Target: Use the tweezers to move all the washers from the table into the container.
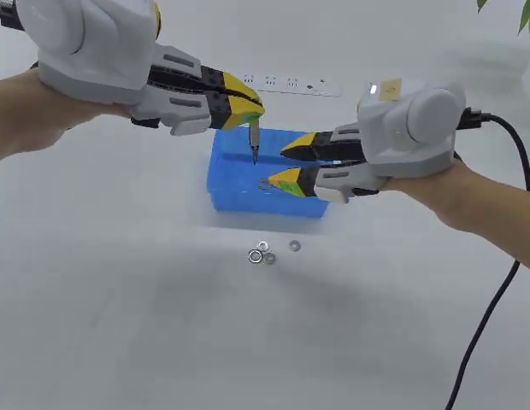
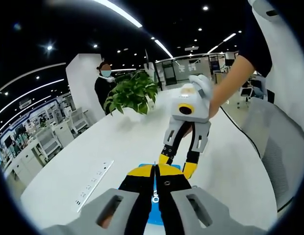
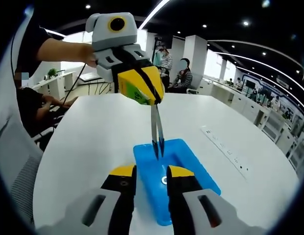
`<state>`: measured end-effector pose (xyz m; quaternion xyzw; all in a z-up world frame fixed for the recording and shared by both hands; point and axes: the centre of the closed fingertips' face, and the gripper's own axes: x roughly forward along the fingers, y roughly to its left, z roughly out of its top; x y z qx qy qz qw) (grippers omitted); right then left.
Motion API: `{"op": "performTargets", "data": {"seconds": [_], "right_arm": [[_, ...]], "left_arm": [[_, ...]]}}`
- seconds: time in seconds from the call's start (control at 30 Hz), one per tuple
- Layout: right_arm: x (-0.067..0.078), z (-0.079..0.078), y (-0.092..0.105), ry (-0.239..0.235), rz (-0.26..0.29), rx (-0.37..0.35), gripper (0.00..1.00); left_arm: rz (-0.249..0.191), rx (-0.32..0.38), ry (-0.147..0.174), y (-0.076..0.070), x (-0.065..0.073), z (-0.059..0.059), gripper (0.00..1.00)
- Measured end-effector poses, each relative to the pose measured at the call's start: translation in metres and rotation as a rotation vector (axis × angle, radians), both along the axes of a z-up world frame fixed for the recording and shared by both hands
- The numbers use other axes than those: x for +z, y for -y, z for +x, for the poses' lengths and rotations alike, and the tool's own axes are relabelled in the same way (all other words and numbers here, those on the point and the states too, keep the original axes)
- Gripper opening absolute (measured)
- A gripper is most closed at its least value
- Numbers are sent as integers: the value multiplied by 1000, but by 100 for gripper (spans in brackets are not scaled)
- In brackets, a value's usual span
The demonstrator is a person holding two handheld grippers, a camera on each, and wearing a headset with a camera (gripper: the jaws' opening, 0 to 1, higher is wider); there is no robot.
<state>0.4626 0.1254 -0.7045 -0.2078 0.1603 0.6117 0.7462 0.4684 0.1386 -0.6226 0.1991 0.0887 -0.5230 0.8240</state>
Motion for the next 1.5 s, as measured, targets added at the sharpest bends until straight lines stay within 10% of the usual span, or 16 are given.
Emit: {"op": "performTargets", "data": {"seconds": [0.57, 0.87, 1.5], "right_arm": [[6, -23, 74, 51, 49, -199, 52], [5, -28, 100, 1, 44, -276, 72], [-13, -45, 105, -58, 11, -260, 100]], "left_arm": [[-1, -10, 15, 11, 7, -42, 5], [-28, -10, 2, 14, 6, -59, 5], [-28, 6, -71, 25, -33, -89, 5]]}}
